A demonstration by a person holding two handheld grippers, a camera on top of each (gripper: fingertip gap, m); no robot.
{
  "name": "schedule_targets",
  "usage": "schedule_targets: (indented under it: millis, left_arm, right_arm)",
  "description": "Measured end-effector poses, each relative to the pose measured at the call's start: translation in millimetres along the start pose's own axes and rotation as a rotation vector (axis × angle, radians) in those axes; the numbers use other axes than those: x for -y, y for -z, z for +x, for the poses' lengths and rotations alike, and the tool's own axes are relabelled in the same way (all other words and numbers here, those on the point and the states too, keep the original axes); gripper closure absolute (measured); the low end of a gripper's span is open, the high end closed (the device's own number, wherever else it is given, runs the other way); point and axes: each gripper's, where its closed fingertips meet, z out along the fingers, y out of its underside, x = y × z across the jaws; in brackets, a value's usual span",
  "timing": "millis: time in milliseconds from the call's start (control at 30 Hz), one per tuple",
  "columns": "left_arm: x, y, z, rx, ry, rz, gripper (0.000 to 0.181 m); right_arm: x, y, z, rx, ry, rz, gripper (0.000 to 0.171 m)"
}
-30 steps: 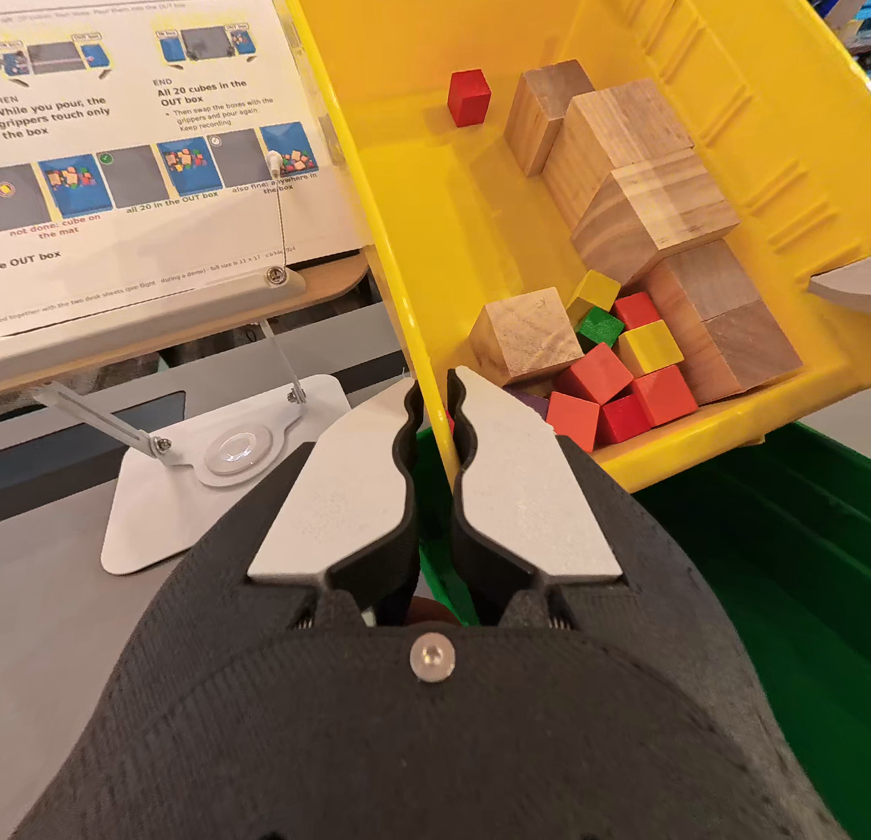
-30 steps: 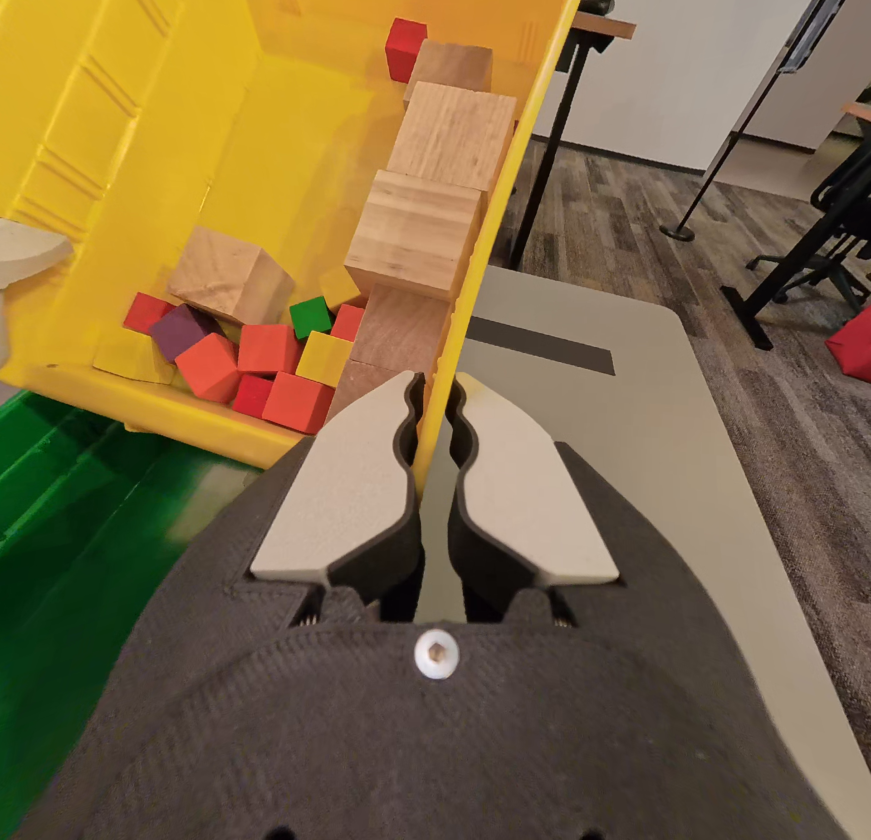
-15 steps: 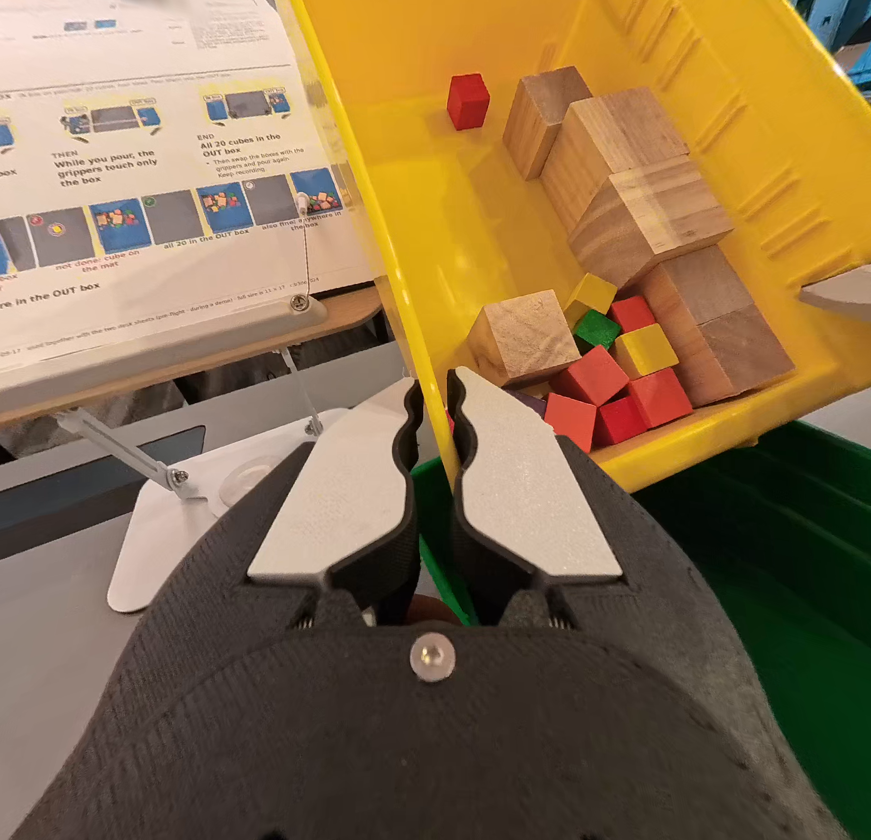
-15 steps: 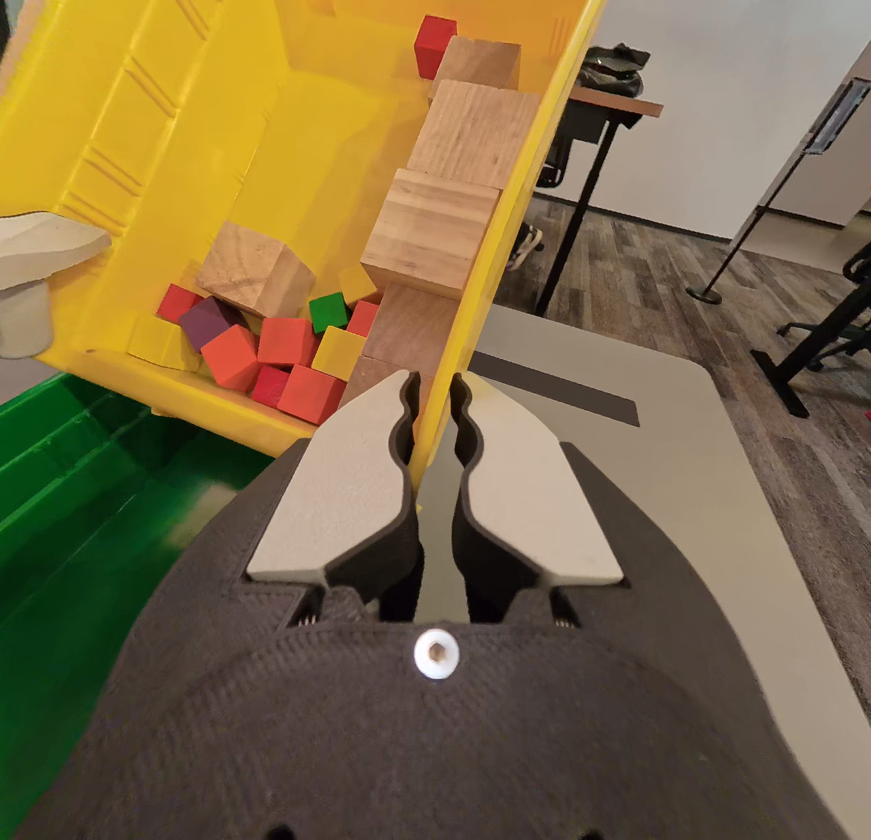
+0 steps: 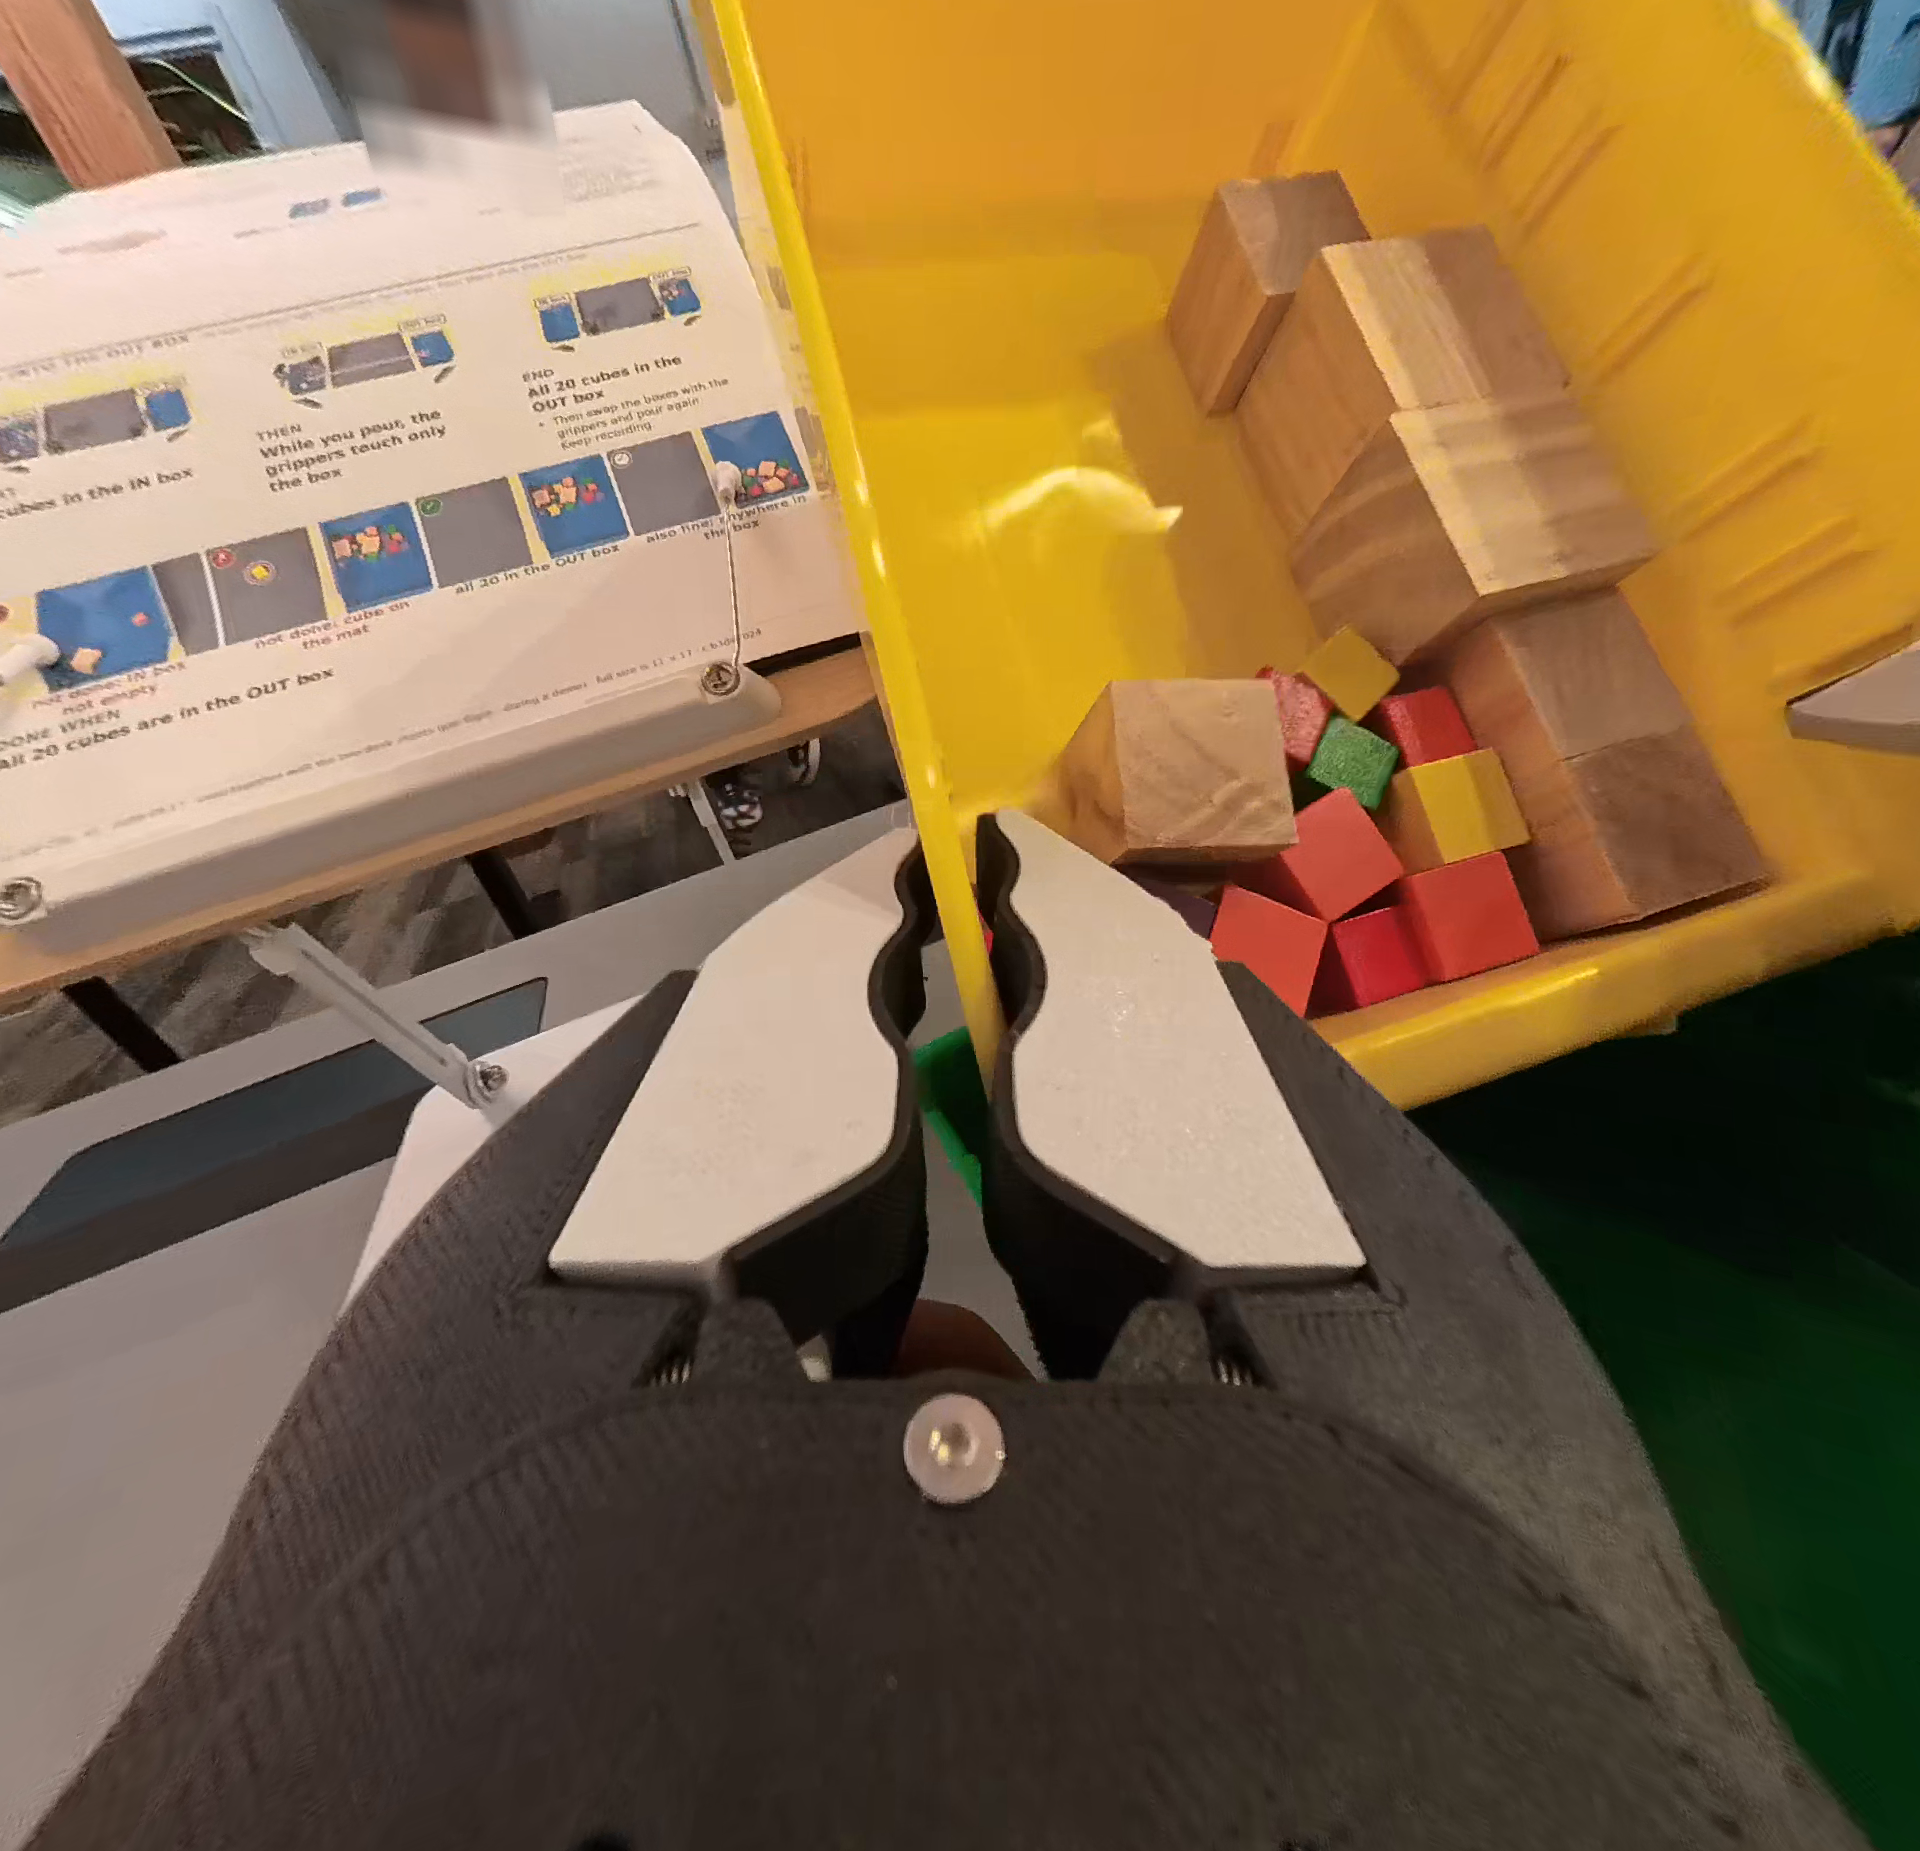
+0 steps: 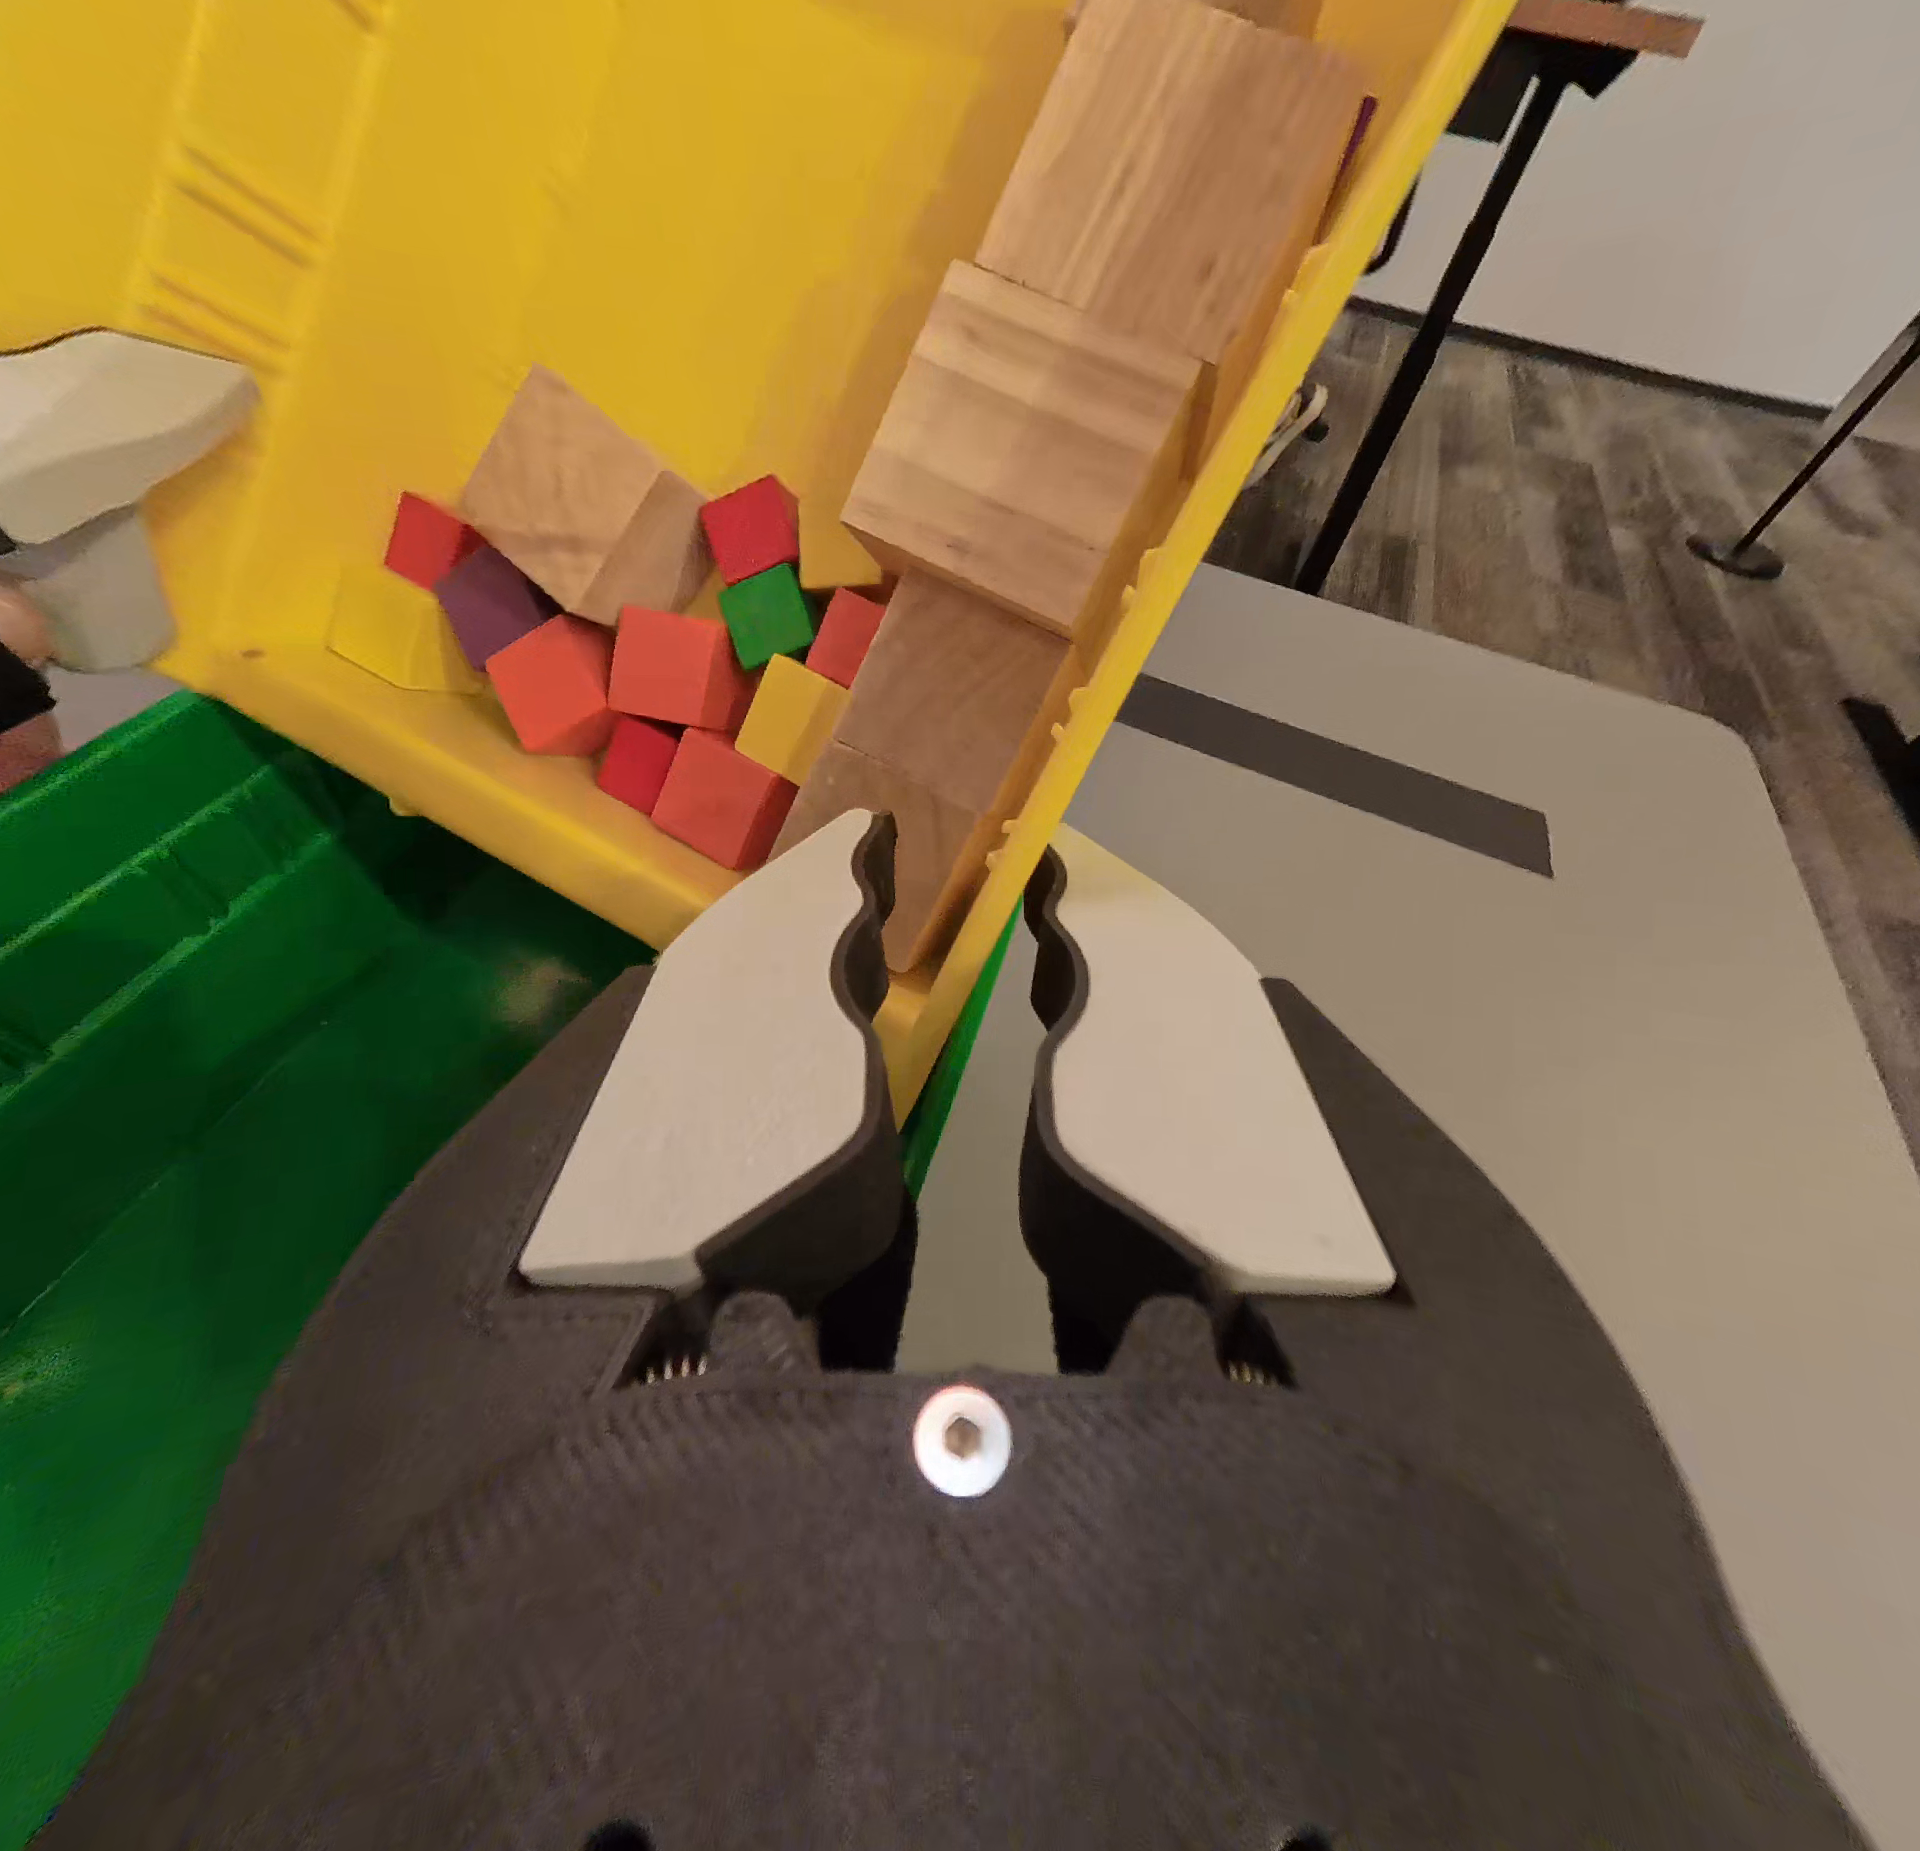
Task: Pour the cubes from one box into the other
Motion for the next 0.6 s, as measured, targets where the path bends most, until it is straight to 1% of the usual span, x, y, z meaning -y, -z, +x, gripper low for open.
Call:
schedule_targets:
  millis: [100,167,267,333,367,500,600]
  left_arm:
    - [3,1,0,-0.005,-0.001,0.021,0.174]
    - [2,1,0,-0.01,-0.01,0.037,0.174]
    - [2,1,1,-0.013,-0.018,0.05,0.174]
    - [2,1,1,-0.017,-0.015,0.052,0.174]
    - [3,2,3,-0.016,-0.029,0.057,0.174]
    - [5,3,7,-0.017,-0.046,0.073,0.174]
    - [5,3,9,-0.023,-0.047,0.08,0.174]
  right_arm:
    - [4,1,0,0.014,-0.013,0.006,0.153]
    - [7,2,-3,0.078,-0.035,0.008,0.149]
    - [8,-1,-3,0.119,-0.042,0.001,0.143]
    - [15,-3,-4,0.161,-0.113,0.015,0.132]
    - [20,-5,0,0.156,-0.146,0.015,0.131]
    - [37,-11,15,0.122,-0.183,0.02,0.138]
    - [56,-12,30,0.052,-0.2,0.044,0.144]
